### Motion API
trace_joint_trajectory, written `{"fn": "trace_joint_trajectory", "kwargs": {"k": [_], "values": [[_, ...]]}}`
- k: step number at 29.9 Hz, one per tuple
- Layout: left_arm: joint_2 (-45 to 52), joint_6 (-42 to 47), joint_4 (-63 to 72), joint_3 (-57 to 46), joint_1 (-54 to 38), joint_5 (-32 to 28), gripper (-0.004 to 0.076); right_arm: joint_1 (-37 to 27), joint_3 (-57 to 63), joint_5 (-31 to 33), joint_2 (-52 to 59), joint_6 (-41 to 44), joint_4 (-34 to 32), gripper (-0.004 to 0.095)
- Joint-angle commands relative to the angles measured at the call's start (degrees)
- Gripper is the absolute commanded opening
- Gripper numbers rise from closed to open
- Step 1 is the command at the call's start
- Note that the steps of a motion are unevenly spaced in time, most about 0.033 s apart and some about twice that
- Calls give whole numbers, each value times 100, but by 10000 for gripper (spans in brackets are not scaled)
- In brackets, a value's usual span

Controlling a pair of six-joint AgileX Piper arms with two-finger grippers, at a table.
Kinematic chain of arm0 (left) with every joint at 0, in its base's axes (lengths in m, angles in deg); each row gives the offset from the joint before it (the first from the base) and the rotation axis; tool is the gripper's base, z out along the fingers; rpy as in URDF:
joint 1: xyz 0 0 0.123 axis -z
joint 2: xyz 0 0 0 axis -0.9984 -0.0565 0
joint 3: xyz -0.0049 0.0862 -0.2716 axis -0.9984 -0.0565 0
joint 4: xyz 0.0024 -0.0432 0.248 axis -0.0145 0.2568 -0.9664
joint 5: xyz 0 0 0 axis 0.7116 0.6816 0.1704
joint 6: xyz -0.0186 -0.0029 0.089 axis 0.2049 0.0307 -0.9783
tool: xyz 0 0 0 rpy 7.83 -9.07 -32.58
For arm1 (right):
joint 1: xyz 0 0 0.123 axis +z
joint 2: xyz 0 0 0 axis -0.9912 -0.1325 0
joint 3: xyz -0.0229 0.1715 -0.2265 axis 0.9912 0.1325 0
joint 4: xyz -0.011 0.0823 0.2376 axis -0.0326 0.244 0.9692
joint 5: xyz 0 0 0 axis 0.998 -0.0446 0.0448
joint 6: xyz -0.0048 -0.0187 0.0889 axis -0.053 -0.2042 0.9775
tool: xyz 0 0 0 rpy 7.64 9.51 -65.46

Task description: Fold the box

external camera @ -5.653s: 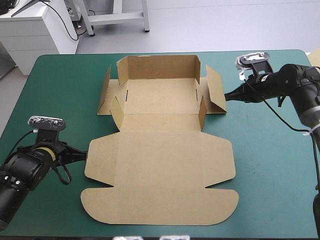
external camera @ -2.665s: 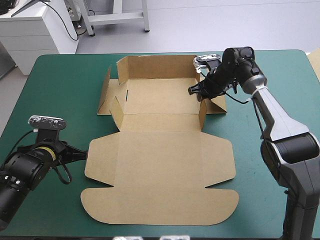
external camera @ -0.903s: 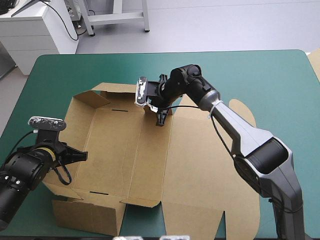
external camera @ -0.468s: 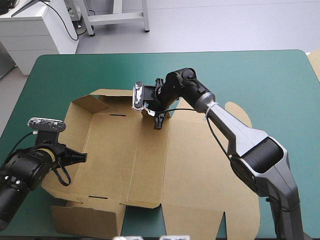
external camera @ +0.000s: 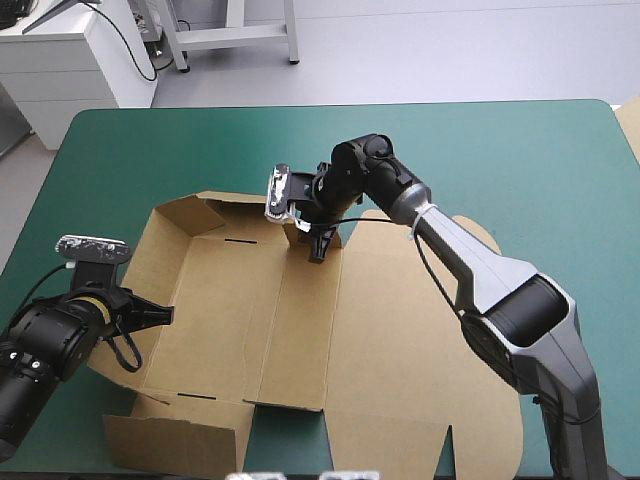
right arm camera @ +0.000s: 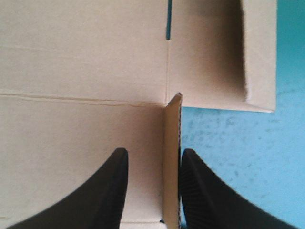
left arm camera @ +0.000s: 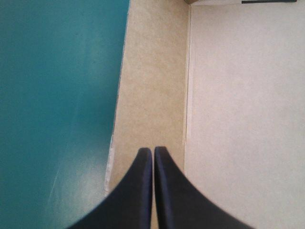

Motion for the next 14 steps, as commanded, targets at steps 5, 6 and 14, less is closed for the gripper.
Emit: {"fn": "trace_joint_trajectory", "kwargs": {"k": [5,6,14], "values": [[42,30,-51,150,-13,-186,-8,-41,-492,473,831,793,-262,340],[42,30,-51,150,-13,-186,-8,-73,-506,483,881,890,-373,325],[42,30,-63,150,-13,-176,-8,-588,-485,598,1382,2457,-1125,-18]]}}
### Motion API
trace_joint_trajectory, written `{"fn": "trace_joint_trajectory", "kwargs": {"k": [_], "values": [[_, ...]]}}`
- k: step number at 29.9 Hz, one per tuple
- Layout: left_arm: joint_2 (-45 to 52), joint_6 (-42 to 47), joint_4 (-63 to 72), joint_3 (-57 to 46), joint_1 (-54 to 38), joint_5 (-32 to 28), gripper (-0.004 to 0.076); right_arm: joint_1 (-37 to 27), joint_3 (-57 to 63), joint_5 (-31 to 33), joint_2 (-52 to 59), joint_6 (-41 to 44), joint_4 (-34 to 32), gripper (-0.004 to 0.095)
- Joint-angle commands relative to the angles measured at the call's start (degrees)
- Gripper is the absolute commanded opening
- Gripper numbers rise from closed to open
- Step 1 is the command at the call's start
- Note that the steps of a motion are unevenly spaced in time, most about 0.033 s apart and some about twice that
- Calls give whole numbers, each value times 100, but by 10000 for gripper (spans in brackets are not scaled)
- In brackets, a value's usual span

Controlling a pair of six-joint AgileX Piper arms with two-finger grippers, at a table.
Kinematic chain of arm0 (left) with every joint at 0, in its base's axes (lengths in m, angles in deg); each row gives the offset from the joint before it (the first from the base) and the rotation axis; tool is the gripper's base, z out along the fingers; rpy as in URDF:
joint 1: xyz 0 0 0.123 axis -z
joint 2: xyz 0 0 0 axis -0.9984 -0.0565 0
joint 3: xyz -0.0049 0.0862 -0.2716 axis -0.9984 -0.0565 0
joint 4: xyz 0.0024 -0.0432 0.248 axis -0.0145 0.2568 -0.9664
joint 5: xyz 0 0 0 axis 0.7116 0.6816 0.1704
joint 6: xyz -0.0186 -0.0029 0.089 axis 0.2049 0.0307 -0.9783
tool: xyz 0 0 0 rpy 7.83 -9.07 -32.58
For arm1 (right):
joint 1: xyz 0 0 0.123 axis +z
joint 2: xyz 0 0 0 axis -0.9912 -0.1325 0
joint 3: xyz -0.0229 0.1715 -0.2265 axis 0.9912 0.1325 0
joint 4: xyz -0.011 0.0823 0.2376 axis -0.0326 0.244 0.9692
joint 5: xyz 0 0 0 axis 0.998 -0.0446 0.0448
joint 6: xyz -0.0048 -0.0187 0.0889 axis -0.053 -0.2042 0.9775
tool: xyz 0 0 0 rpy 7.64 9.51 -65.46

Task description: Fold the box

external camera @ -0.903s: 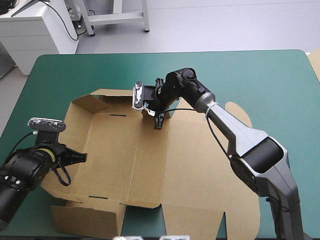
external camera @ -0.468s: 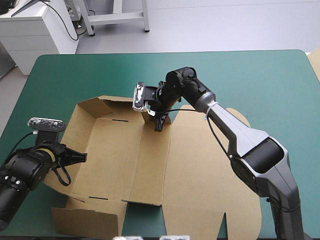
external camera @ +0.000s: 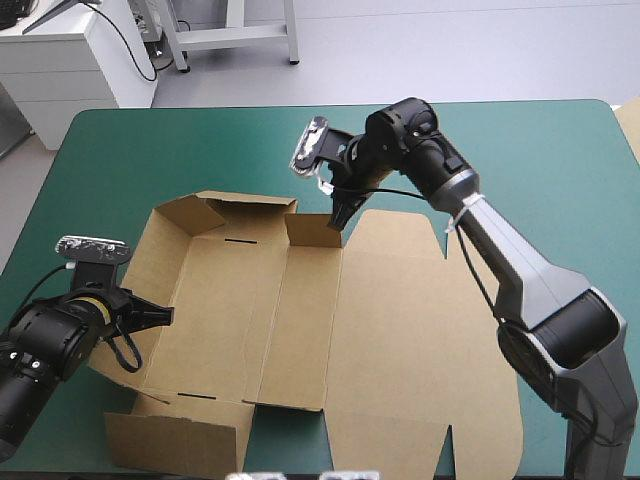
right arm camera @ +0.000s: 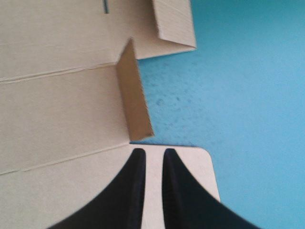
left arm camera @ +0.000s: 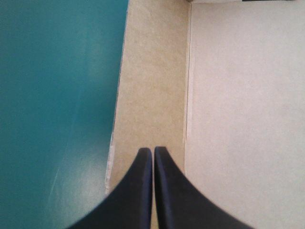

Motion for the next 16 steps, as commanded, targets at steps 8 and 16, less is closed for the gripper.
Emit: {"fn": "trace_joint_trajectory", "kwargs": {"k": [8,16], "values": [[42,30,-113,150,-13,-125,-8,-1510,-78,3,1308,2126,-183,-16],[33,30,-350,180,-13,-4,-8,-2913,1859,3,2706,2030,348,-20]]}}
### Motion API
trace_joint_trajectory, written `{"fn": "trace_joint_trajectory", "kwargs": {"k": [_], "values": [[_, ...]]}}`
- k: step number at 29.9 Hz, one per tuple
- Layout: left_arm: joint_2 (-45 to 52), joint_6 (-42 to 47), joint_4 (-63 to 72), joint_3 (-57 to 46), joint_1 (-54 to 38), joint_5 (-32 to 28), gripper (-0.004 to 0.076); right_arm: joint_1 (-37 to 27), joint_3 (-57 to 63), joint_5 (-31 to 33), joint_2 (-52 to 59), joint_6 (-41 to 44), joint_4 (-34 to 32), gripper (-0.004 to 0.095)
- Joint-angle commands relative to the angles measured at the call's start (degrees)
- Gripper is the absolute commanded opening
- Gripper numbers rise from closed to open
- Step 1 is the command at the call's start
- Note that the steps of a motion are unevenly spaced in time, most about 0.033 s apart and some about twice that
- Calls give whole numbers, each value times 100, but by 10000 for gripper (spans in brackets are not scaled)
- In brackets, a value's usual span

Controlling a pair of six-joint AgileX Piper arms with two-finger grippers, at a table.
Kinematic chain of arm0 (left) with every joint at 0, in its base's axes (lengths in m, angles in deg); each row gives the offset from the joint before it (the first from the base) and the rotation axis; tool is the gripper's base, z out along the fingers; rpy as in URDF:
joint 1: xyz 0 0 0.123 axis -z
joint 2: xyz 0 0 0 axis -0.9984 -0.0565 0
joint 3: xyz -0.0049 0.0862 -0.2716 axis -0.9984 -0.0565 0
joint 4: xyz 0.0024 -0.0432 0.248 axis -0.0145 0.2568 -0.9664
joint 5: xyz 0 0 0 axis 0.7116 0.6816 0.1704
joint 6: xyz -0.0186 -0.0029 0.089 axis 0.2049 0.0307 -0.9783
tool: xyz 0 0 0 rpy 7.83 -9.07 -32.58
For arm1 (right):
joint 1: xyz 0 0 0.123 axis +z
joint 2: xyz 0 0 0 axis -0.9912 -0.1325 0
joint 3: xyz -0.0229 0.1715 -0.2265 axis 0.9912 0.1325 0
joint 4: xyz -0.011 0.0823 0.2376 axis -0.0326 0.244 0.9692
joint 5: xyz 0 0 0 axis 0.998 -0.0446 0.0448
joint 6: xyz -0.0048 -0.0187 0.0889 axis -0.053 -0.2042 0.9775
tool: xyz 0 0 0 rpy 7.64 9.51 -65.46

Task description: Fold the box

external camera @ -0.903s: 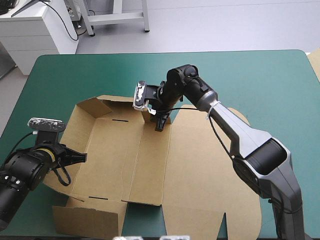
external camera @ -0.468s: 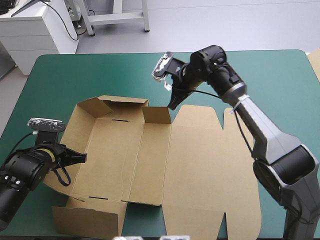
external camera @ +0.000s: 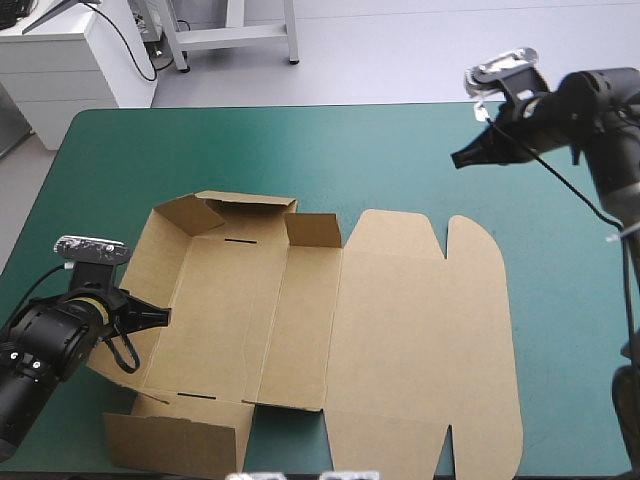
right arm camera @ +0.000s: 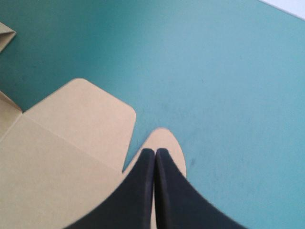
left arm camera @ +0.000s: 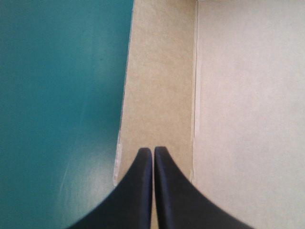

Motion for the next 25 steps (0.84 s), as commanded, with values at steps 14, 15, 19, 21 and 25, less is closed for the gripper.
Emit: {"fn": "trace_joint_trajectory", "kwargs": {"k": [14,15,19,21,25], "values": [[-873,-87,-274,1922,-186,1003,-8,-1981,3521,-911,2362,-923,1822,-19],[-986,-254,-145,2058,-257,1089,-8,-1981,3584,-900,2359,-964,1866,-20],[-1375,-750,353,2437,-582,1154,-8,-1981,3731,-904,2359,-1089,2054,-19],[-1449,-793,275,2436,-585,1167,-8,-1981,3739,-916,2348,-1179,2175,-19],[-1569,-840,308,2436,-585,1191,-8,-1981,3739,-1032,2348,-1329,2443,-19]]}}
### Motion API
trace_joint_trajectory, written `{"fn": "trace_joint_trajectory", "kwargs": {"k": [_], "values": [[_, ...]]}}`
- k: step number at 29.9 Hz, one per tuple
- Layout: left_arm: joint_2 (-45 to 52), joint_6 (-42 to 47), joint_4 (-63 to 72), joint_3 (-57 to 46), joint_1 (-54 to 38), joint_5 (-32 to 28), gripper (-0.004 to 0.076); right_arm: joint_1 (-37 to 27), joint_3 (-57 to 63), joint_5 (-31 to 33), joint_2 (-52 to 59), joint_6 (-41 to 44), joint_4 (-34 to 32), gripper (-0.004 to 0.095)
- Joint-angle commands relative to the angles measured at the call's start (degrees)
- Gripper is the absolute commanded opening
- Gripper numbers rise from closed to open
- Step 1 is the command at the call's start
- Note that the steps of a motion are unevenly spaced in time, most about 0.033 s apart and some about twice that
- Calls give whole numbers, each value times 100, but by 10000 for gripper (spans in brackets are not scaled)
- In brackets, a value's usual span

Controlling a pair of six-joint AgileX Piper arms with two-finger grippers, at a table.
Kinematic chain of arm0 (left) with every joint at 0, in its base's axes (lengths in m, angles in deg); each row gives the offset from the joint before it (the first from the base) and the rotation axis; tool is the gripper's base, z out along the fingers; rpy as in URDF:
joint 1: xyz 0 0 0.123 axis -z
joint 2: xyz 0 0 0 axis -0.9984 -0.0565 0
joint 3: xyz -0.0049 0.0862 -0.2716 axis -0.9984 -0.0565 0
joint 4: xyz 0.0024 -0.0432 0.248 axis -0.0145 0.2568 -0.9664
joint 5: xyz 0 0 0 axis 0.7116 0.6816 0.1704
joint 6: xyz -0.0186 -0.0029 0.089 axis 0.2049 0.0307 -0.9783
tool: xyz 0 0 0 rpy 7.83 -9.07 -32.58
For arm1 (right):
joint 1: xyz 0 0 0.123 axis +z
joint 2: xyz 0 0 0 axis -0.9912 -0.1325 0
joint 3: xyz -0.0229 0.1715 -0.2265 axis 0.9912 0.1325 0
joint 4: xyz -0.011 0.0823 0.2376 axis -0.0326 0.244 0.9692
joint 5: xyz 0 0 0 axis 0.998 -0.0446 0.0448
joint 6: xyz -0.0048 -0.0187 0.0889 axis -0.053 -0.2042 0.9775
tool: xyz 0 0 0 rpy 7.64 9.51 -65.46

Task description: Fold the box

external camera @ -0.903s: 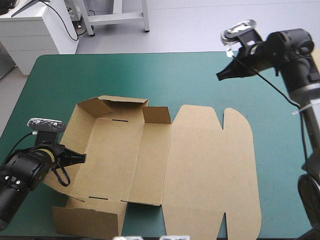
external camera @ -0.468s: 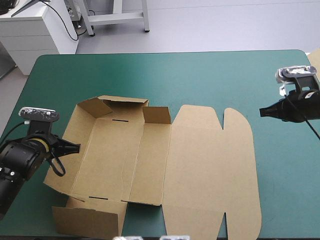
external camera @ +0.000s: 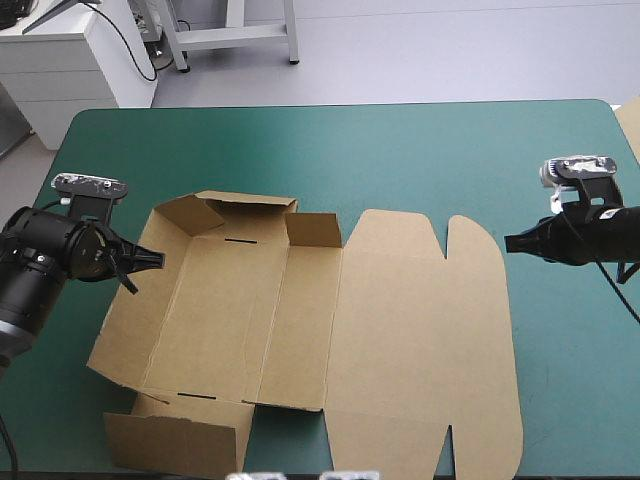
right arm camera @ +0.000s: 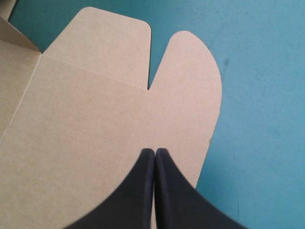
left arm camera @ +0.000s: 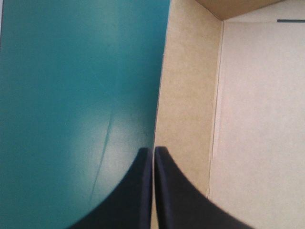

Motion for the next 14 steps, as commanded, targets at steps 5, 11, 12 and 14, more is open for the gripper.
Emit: {"fn": "trace_joint_trajectory", "kwargs": {"k": [5,11,12,14], "values": [[-52,-35,-49,202,-11,161,17,-52,-139,-382,138,-327,485,-19],[-275,38,-34,202,-11,746,246,-52,-139,-426,138,-509,522,-19],[-299,38,-32,202,-11,794,301,-52,-139,-426,138,-535,526,-19],[-358,189,-32,202,-11,893,398,-52,-139,-426,138,-571,526,-20]]}}
